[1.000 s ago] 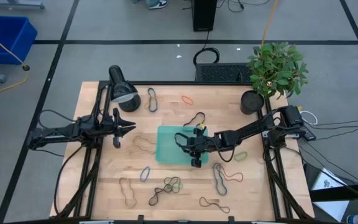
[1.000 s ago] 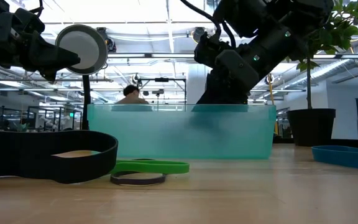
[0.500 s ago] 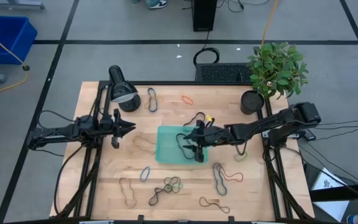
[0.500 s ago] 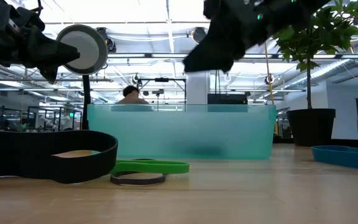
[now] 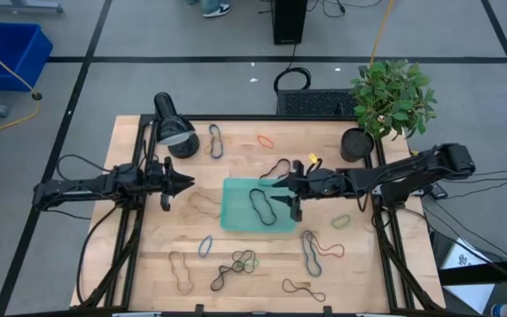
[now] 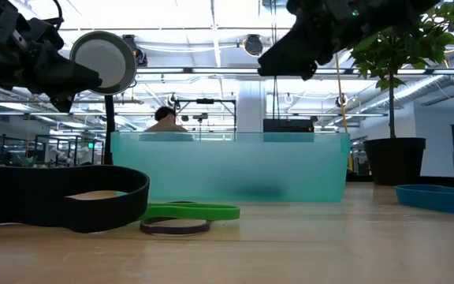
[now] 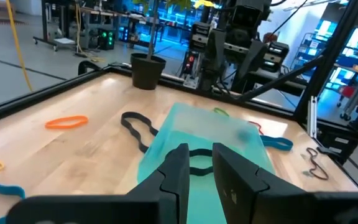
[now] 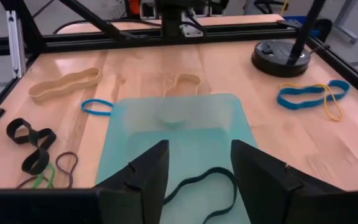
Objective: Pick and place rubber bands into bin
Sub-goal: Put the brown rubber band into the green bin
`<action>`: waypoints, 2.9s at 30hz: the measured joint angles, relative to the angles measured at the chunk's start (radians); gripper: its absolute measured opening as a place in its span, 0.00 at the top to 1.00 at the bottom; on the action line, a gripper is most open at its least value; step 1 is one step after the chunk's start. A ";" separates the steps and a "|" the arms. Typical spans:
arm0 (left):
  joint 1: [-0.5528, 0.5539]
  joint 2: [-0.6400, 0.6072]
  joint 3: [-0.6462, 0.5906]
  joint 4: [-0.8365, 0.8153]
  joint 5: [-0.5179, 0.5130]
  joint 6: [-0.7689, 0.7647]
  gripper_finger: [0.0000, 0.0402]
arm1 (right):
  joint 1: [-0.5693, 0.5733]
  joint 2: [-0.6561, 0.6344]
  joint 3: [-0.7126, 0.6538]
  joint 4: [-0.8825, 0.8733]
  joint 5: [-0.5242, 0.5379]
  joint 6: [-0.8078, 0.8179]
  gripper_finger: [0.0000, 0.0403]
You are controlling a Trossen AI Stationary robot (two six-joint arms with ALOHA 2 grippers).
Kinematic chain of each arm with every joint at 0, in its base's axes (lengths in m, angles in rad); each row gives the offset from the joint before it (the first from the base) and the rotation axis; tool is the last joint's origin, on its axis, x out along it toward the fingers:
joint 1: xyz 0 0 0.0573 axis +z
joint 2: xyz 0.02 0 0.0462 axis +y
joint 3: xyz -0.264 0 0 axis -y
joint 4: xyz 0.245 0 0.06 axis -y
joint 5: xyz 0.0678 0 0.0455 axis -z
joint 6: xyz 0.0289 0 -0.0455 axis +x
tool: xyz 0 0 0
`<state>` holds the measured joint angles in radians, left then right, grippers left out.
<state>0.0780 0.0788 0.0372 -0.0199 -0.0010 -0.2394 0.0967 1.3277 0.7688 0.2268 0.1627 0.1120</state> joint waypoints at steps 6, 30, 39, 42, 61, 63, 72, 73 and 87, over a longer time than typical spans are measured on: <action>0.000 0.000 0.000 0.015 -0.006 0.002 0.69 | -0.005 -0.043 -0.035 0.000 0.015 0.007 0.58; 0.000 0.014 0.014 0.187 0.016 -0.145 0.42 | -0.006 -0.072 -0.045 0.000 0.050 -0.011 0.57; -0.050 0.288 0.244 -0.033 -0.043 0.019 0.42 | -0.006 -0.072 -0.045 0.000 0.051 -0.047 0.57; -0.082 0.424 0.336 -0.089 -0.044 0.085 0.42 | -0.006 -0.072 -0.045 0.000 0.051 -0.047 0.57; -0.134 1.104 0.609 -0.544 -0.132 0.304 0.42 | -0.006 -0.072 -0.044 -0.009 0.051 -0.049 0.58; -0.130 1.148 0.608 -0.528 -0.132 0.317 0.42 | -0.006 -0.072 -0.044 -0.009 0.051 -0.049 0.58; -0.097 1.309 0.608 -0.359 -0.096 0.342 0.42 | -0.006 -0.072 -0.043 -0.018 0.050 -0.047 0.58; -0.096 1.324 0.608 -0.354 -0.096 0.343 0.42 | -0.006 -0.072 -0.043 -0.020 0.050 -0.047 0.58; -0.090 1.436 0.610 -0.316 -0.044 0.339 0.46 | -0.005 -0.071 -0.043 -0.027 0.050 -0.046 0.58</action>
<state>-0.0120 1.5149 0.6476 -0.3355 -0.0450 0.0995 0.0913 1.2564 0.7254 0.1998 0.2123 0.0662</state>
